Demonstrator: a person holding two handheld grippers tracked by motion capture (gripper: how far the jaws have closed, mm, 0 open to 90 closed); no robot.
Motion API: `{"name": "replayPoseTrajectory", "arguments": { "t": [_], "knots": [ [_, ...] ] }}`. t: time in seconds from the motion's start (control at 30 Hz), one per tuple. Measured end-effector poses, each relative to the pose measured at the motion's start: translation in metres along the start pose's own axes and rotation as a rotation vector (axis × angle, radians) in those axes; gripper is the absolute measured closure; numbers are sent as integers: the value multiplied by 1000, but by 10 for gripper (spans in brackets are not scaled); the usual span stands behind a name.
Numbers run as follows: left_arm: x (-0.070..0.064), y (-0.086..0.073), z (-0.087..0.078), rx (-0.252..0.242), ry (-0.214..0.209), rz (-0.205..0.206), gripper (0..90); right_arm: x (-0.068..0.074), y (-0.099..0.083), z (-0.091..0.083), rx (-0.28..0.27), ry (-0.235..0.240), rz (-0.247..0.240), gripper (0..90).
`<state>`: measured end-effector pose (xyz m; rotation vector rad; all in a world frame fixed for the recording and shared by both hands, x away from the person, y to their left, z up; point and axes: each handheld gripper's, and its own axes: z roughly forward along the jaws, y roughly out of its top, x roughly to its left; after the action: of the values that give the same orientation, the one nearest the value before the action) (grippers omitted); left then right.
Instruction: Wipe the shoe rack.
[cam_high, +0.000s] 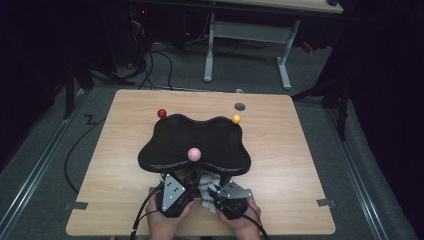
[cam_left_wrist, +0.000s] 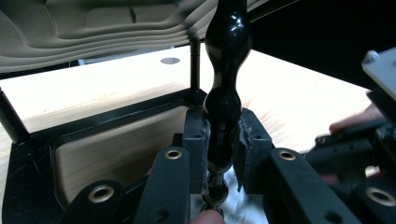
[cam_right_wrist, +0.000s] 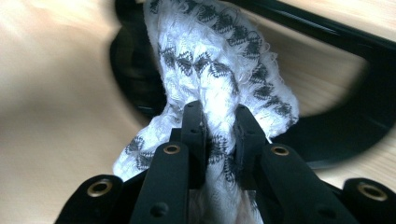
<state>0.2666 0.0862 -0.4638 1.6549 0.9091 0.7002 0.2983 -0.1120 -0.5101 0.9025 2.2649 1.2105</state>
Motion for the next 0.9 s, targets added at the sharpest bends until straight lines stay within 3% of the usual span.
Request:
{"name": "replayPoseTrajectory", "arguments": {
  "t": [0.03, 0.07, 0.1, 0.13, 0.17, 0.2, 0.23, 0.3, 0.37, 0.43, 0.47, 0.5, 0.57, 0.6, 0.63, 0.7, 0.73, 0.77, 0.87, 0.9],
  "knots": [
    [-1, 1, 1, 4, 0, 2, 766, -17, -3, -5, 18, -65, 22, 786],
    [-1, 1, 1, 4, 0, 2, 766, -17, -3, -5, 18, -65, 22, 786],
    [-1, 1, 2, 5, 1, 2, 766, -27, -5, -8, 33, -88, 53, 787],
    [-3, 2, 3, 9, 1, 2, 766, -49, -13, -15, 60, -129, 110, 787],
    [-3, 2, 3, 9, 1, 2, 766, -62, -17, -20, 60, -150, 129, 787],
    [-4, 2, 4, 10, 1, 1, 766, -62, -17, -20, 60, -150, 129, 787],
    [-7, 3, 7, 8, 3, -1, 766, -83, -24, -30, 64, -203, 154, 786],
    [-8, 3, 8, 9, 3, -2, 766, -91, -25, -34, 67, -220, 165, 787],
    [-11, 5, 13, 10, 2, 2, 766, -121, -33, -52, 64, -302, 192, 786],
    [-12, 6, 16, 10, 0, 1, 767, -127, -35, -55, 65, -318, 205, 786],
    [-14, 8, 20, 14, 0, 3, 767, -145, -40, -63, 74, -357, 227, 781],
    [-14, 8, 20, 14, 0, 3, 766, -151, -41, -64, 78, -360, 239, 774],
    [-16, 9, 26, 16, 2, 11, 766, -158, -45, -66, 75, -363, 259, 753],
    [-17, 11, 28, 22, 14, 17, 763, -164, -49, -67, 60, -364, 273, 636],
    [-18, 11, 29, 25, 21, 27, 756, -164, -49, -69, 52, -373, 280, 576],
    [-19, 10, 27, 36, 1, 44, 661, -159, -44, -74, 16, -392, 272, 467],
    [-19, 10, 27, 36, 1, 44, 626, -159, -44, -74, 16, -392, 272, 467],
    [-19, 8, 21, 41, -11, 61, 600, -151, -37, -79, -15, -395, 261, 407],
    [-16, 5, 13, 41, -14, 57, 574, -145, -30, -83, -29, -373, 255, 368],
    [-12, 3, 8, 40, -20, 47, 567, -138, -22, -86, -44, -347, 247, 346]
  ]
}}
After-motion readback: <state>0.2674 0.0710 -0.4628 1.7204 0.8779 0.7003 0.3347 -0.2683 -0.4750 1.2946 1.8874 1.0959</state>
